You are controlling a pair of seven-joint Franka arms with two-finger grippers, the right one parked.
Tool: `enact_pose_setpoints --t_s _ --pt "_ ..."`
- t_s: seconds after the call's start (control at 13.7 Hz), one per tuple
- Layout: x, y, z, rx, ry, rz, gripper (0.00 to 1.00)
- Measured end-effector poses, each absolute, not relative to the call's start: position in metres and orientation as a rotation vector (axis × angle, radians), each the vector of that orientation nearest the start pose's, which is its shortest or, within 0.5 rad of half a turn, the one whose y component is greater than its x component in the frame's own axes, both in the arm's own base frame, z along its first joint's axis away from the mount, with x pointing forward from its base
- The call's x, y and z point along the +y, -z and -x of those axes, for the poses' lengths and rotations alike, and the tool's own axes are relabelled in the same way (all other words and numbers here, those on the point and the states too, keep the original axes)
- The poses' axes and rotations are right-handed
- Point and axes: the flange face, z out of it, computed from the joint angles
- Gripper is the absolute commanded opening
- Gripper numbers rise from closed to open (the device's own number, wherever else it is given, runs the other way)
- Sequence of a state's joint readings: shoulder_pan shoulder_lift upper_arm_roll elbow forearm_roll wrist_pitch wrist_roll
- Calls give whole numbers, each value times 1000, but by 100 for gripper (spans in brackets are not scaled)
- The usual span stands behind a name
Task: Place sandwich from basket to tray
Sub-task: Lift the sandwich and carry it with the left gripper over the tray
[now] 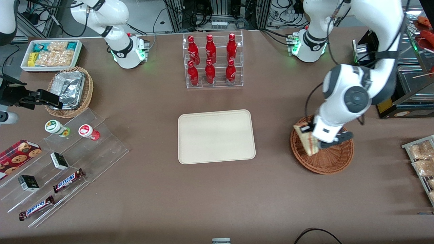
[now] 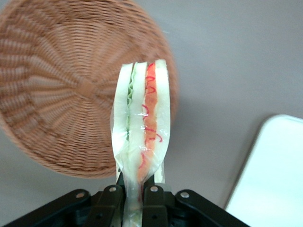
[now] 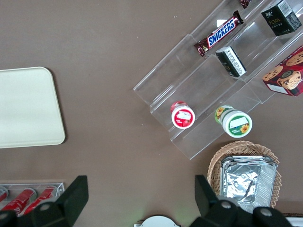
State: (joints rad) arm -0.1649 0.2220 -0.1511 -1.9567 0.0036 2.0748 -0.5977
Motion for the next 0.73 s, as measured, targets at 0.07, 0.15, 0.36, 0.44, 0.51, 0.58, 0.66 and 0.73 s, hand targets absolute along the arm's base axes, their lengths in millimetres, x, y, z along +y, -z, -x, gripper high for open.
enact_pose_setpoints --t_s 0.07,0.15,0.36,0.44,0.51,0.58,0.66,0.73 --pt "-201 -356 -560 -386 -161 3098 0" --pt "-224 -354 -560 -332 -167 3105 0" --pt "-291 -344 -561 -188 -187 3120 0" --pt "-310 -339 -562 -155 -187 3128 0" --pt "-326 -335 -563 -141 -192 3136 0" --pt "-342 -329 -563 -148 -201 3146 0" --pt "-356 -324 -564 -157 -210 3154 0" --pt "-371 -319 -564 -168 -213 3158 0"
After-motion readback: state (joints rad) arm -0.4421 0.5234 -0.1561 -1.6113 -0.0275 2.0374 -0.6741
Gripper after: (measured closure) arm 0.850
